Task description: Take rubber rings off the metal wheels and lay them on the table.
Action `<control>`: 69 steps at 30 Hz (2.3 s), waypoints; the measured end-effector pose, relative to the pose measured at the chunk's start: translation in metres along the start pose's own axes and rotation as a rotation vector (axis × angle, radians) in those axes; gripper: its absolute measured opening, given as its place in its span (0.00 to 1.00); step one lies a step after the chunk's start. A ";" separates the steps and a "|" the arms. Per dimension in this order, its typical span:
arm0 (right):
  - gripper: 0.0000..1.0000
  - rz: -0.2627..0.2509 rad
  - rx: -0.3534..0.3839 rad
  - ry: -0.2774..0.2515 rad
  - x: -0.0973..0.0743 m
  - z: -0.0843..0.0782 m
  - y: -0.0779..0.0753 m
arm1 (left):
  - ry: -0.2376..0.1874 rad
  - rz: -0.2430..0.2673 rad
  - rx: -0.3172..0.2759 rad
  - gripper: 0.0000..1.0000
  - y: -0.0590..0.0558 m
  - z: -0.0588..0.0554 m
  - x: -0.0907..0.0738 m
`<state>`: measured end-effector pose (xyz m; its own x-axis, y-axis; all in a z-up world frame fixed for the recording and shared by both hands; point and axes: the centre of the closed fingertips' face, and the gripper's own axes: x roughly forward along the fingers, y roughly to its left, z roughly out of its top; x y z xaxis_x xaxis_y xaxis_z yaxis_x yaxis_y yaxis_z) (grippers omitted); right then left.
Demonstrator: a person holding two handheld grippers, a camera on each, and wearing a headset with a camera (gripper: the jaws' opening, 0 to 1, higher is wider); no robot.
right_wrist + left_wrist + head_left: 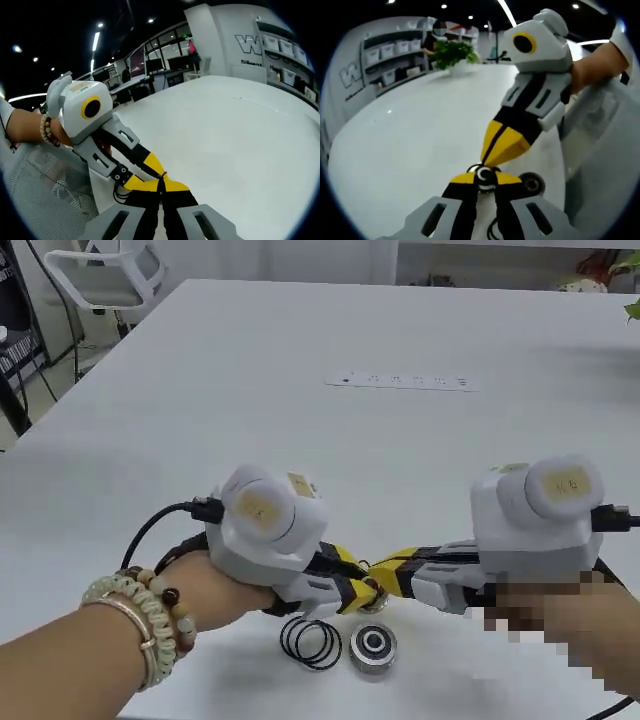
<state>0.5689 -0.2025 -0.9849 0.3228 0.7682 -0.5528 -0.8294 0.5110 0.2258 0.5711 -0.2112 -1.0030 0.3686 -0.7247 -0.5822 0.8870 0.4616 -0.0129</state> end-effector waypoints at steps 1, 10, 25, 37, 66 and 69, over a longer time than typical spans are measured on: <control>0.00 -0.001 -0.004 0.008 0.000 -0.002 -0.001 | 0.003 -0.001 -0.007 0.14 0.000 0.000 0.000; 0.00 -0.004 0.015 -0.007 -0.002 0.002 -0.002 | 0.004 -0.058 -0.078 0.19 -0.003 0.011 -0.020; 0.00 0.082 0.040 -0.051 0.000 0.015 0.023 | -0.032 0.013 0.012 0.41 0.005 0.026 -0.105; 0.00 0.179 0.061 -0.040 0.007 0.015 0.053 | -0.098 0.105 -0.027 0.52 -0.007 0.012 -0.159; 0.00 0.169 0.060 0.121 0.023 -0.029 0.058 | -0.113 0.236 -0.203 0.54 -0.008 -0.038 -0.187; 0.00 0.171 0.003 0.128 0.023 -0.030 0.062 | -0.115 0.234 -0.204 0.54 -0.009 -0.038 -0.186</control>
<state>0.5117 -0.1647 -1.0080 0.1166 0.7891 -0.6031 -0.8656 0.3785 0.3279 0.4844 -0.0608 -0.9248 0.5953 -0.6345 -0.4930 0.7049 0.7069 -0.0585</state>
